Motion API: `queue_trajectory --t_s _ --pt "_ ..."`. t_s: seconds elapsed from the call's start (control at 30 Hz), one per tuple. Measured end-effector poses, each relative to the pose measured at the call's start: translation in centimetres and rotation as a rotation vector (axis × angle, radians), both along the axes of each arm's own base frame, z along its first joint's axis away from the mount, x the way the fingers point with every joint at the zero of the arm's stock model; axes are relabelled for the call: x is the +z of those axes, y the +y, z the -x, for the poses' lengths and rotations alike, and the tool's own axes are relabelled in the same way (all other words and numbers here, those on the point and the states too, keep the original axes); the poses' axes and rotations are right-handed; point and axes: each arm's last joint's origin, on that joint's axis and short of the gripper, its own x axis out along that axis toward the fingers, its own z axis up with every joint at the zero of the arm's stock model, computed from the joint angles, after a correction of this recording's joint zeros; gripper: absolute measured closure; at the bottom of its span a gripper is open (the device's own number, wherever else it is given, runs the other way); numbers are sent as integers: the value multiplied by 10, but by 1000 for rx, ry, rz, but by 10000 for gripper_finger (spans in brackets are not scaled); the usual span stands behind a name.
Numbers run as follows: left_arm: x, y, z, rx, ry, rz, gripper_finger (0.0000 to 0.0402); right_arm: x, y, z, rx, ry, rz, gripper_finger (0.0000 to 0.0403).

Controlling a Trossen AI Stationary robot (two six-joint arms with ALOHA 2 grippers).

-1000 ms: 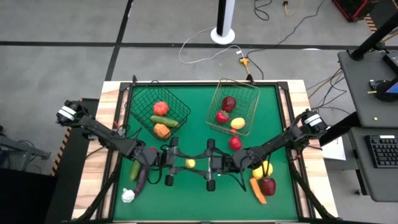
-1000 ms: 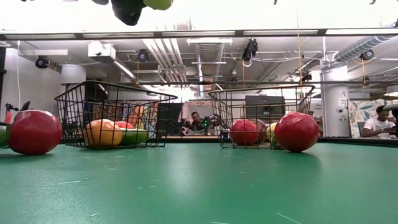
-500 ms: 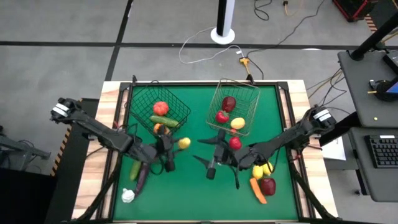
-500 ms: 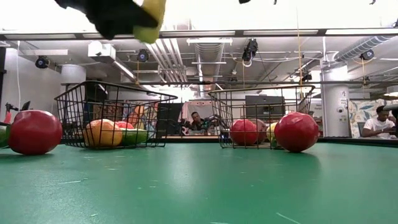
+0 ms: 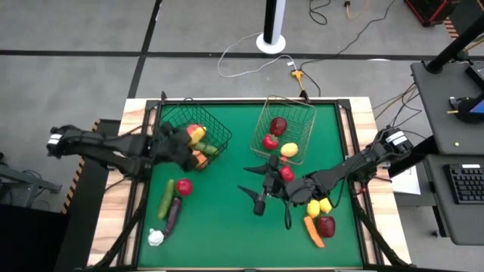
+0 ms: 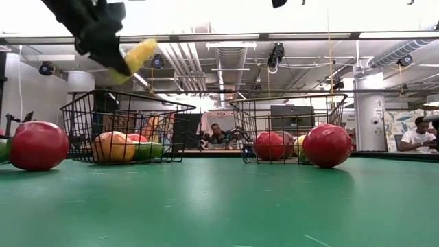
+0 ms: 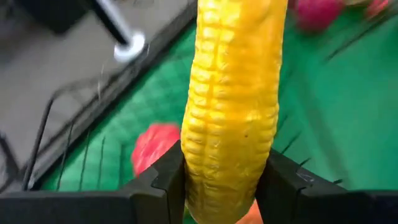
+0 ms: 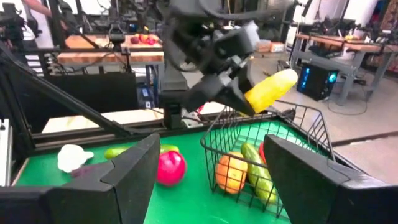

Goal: Sort produce into baskets
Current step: Put the yellow corn into the black wire basket

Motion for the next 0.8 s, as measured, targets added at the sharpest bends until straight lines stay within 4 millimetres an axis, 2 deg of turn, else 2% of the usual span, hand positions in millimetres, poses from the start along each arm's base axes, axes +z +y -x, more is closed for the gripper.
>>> queue_trajectory --t_s 0.2,0.33,0.5,0.8 --pt "-11 35 8 127 147 122 274 -2 -2 0 -13 15 -14 116" --pt "-16 49 8 161 206 136 245 -3 -2 0 -15 21 -18 115" --pt "-20 53 6 145 258 124 221 -4 -2 0 -14 35 -12 115" --pt "-22 53 4 137 278 122 216 -6 -2 0 -16 49 -16 115"
